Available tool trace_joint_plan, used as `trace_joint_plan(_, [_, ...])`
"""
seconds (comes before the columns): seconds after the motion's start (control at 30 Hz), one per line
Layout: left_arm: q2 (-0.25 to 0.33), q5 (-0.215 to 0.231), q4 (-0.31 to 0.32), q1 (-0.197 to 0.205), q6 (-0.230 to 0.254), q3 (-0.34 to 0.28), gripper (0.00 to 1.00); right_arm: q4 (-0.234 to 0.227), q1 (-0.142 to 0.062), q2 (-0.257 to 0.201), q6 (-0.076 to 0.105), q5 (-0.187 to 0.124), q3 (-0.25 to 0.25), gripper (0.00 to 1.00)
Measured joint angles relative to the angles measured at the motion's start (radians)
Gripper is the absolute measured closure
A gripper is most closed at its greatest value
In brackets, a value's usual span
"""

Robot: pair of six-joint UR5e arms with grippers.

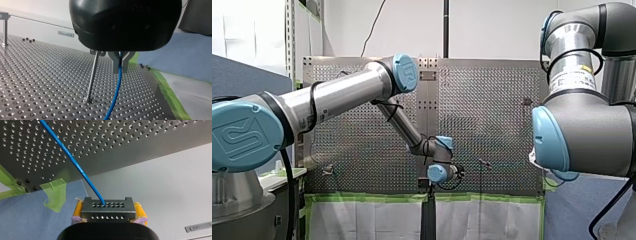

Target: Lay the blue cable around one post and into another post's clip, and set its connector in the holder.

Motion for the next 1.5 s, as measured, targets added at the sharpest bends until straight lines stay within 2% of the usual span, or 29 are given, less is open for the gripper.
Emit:
trace_joint_plan(0.43, [0.000,0.001,-0.013,0.012,-0.002,0.025,0.95,0.035,0.003,0.001,0.000,0.000,-0.033,1.00])
trace_joint_plan(0.87, [-0.007,0.009,-0.023,0.018,-0.017,0.029,0.93,0.023,0.003,0.002,0.004,0.001,-0.047,1.00])
trace_joint_plan(1.13, [-0.043,0.014,-0.055,0.019,-0.018,0.066,0.91,0.028,0.004,0.003,0.004,0.001,-0.055,1.00])
trace_joint_plan(1.5, [-0.047,0.019,-0.083,0.034,-0.020,0.114,0.91,0.047,0.002,0.004,0.005,0.003,-0.085,1.00])
